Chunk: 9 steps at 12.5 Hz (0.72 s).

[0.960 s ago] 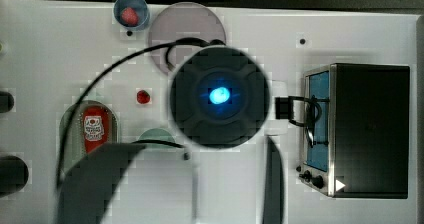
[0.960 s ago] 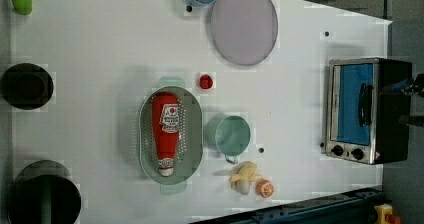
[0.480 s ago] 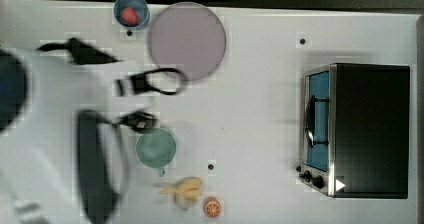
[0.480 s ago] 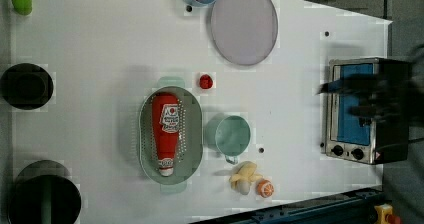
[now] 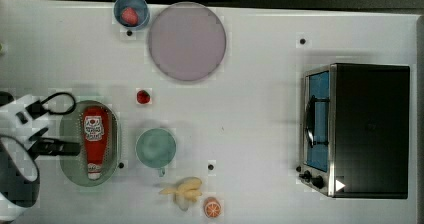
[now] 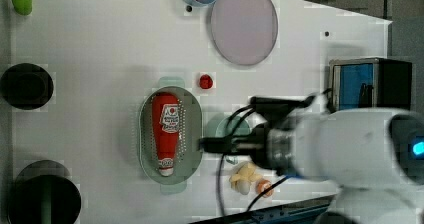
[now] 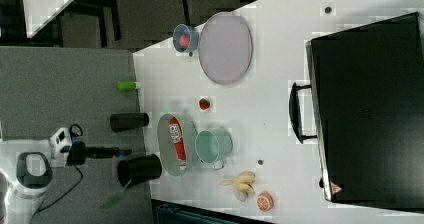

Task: Pick ketchup from strainer and place it on the table

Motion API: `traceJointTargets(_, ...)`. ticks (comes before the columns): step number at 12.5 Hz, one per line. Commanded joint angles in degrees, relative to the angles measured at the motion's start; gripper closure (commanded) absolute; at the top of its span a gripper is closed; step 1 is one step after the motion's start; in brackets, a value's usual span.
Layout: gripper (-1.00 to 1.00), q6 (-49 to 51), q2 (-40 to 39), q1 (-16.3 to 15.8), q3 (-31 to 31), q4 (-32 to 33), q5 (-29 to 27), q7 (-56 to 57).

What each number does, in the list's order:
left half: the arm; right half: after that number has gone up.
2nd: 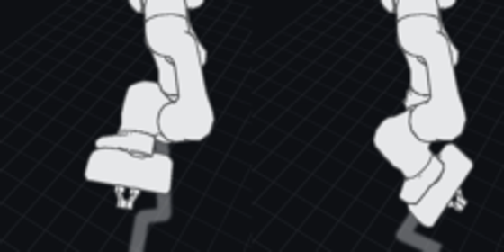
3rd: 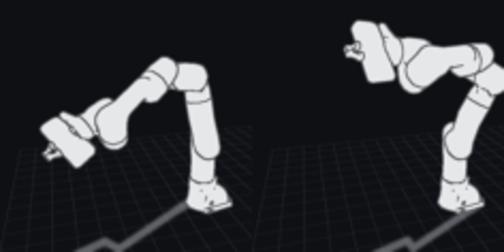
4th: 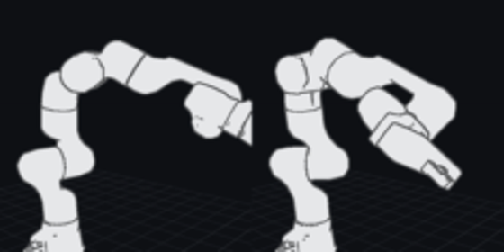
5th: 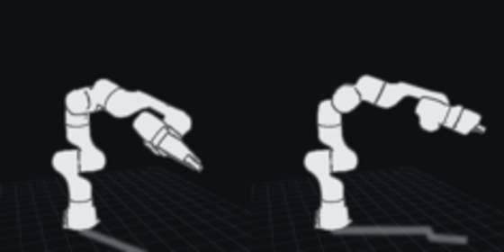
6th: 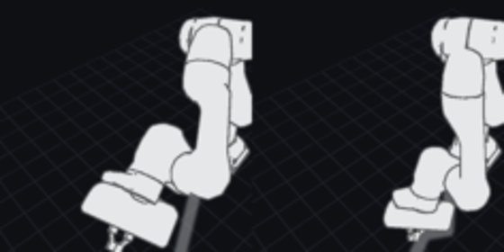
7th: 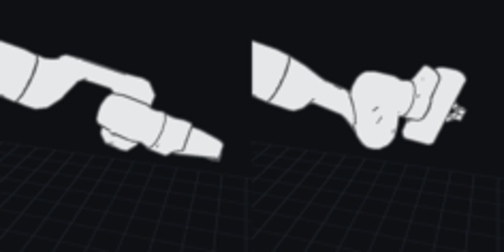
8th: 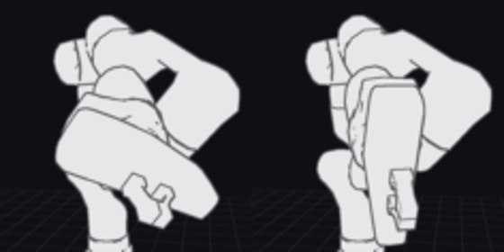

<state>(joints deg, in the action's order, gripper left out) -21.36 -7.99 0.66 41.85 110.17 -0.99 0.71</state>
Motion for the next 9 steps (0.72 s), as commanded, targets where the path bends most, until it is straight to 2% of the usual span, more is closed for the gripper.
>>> traceJointTargets(1, -1.00, -9.7, -1.4, 0.2, 0.7, 4.1, 0.6, -2.9)
traceJointTargets(3, -1.00, -18.4, -4.0, -0.6, 0.7, 8.7, 3.0, -3.8)
traceJointTargets(5, -1.00, -26.5, -6.9, -0.9, 0.4, 12.6, 8.0, -7.2)
traceJointTargets(9, -1.00, -34.5, -15.1, -0.9, -0.7, 14.5, 19.0, -13.2)
